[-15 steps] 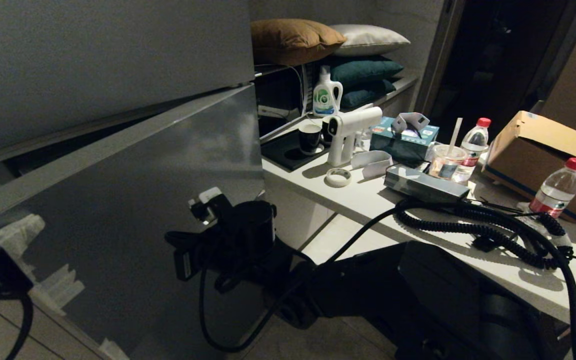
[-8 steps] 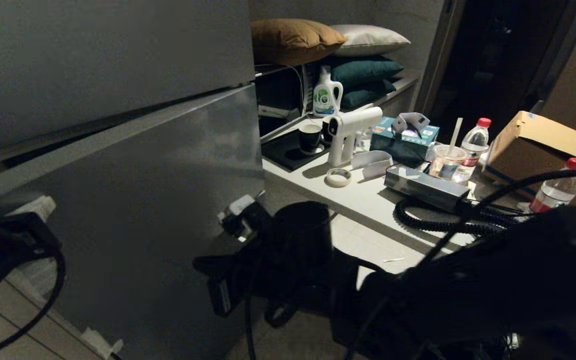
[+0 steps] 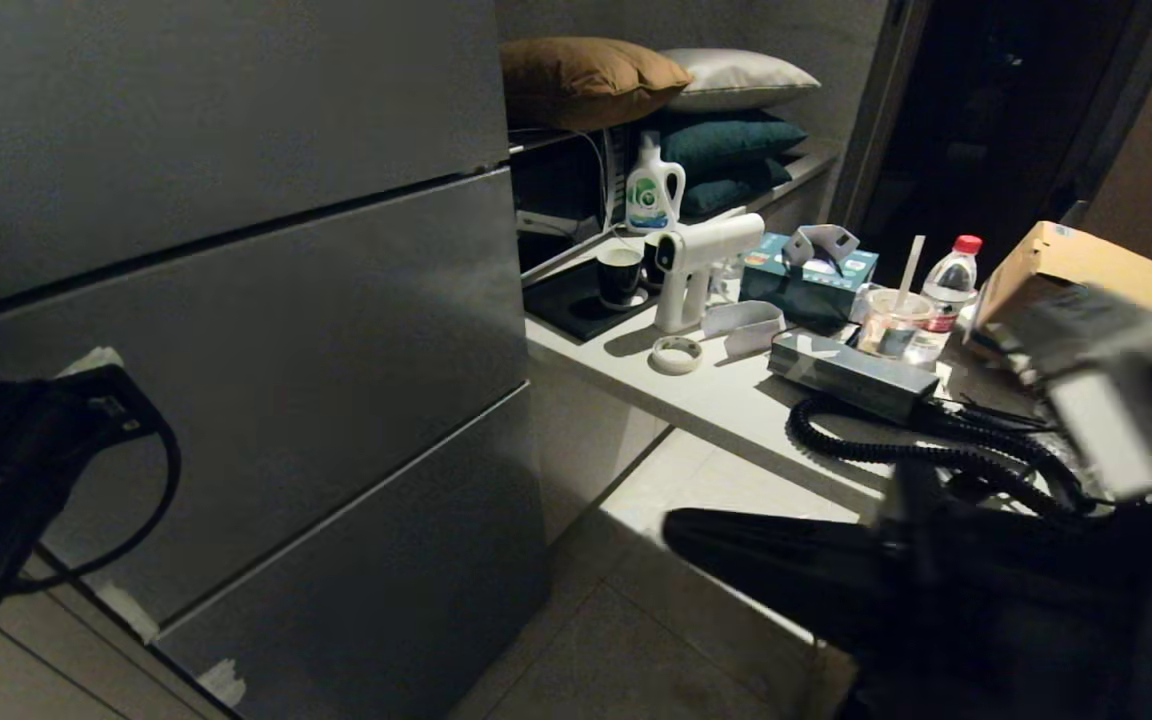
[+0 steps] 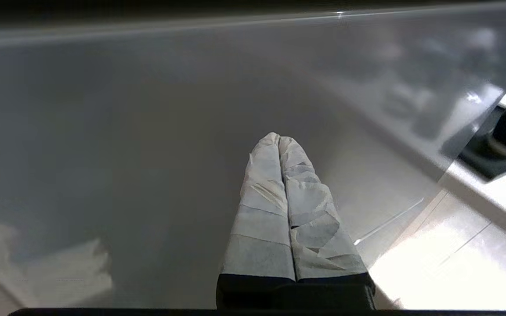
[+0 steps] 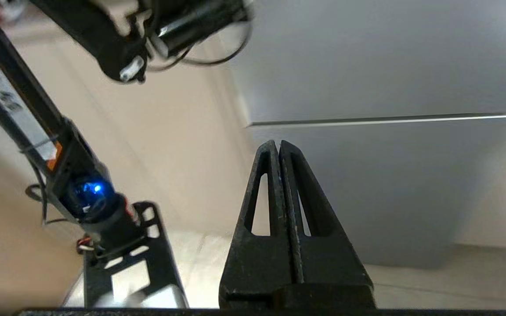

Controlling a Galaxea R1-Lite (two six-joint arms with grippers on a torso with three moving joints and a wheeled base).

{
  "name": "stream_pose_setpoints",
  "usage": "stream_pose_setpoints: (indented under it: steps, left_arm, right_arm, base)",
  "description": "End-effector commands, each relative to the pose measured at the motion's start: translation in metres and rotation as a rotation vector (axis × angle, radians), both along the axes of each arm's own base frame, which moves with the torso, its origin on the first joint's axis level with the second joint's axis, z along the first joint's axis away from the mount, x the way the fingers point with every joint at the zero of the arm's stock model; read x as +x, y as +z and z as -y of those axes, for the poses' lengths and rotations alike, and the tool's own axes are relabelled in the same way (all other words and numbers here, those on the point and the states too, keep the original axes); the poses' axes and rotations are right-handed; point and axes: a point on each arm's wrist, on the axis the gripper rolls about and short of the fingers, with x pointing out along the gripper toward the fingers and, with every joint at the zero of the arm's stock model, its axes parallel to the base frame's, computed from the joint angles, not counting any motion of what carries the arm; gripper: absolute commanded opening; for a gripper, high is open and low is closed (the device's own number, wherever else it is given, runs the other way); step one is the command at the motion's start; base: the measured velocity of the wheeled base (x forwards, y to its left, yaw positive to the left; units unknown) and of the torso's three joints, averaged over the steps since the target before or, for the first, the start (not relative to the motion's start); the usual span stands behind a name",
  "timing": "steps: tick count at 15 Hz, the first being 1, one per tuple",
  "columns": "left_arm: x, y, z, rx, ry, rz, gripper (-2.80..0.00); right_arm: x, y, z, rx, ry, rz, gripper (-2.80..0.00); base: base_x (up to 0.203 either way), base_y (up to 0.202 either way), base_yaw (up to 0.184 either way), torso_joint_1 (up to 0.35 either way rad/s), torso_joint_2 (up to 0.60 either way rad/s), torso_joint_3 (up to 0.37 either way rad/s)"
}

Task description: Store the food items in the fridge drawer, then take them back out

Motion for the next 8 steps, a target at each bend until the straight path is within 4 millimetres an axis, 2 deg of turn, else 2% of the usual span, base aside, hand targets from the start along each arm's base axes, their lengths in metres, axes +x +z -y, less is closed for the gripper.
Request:
stream_pose_setpoints:
  steps: [1, 4, 6, 8]
  left_arm:
    - [-0.006, 0.011, -0.001, 0.007, 0.001, 0.053, -2.80]
    - [-0.041, 0.043, 0.002, 0.023, 0.003, 0.187, -2.80]
    - [-0.084, 0.070, 0.007, 0.037, 0.002, 0.286, -2.80]
    - [-0.135, 0.086, 0.012, 0.043, -0.005, 0.315, -2.80]
  right_arm:
    - [-0.042, 0.026, 0.082, 0.159, -0.131, 0.097, -2.80]
    - [-0.065, 0.026, 0.140, 0.211, -0.412, 0.159, -2.80]
    - [-0.080, 0.020, 0.163, 0.206, -0.613, 0.189, -2.80]
    - [-0.095, 0.012, 0.176, 0.184, -0.815, 0.208, -2.80]
  base:
    - [0.000, 0.000, 0.000, 0.000, 0.00, 0.000]
    - [0.000, 0.000, 0.000, 0.000, 0.00, 0.000]
    - [0.000, 0.000, 0.000, 0.000, 0.00, 0.000]
    - [0.000, 0.000, 0.000, 0.000, 0.00, 0.000]
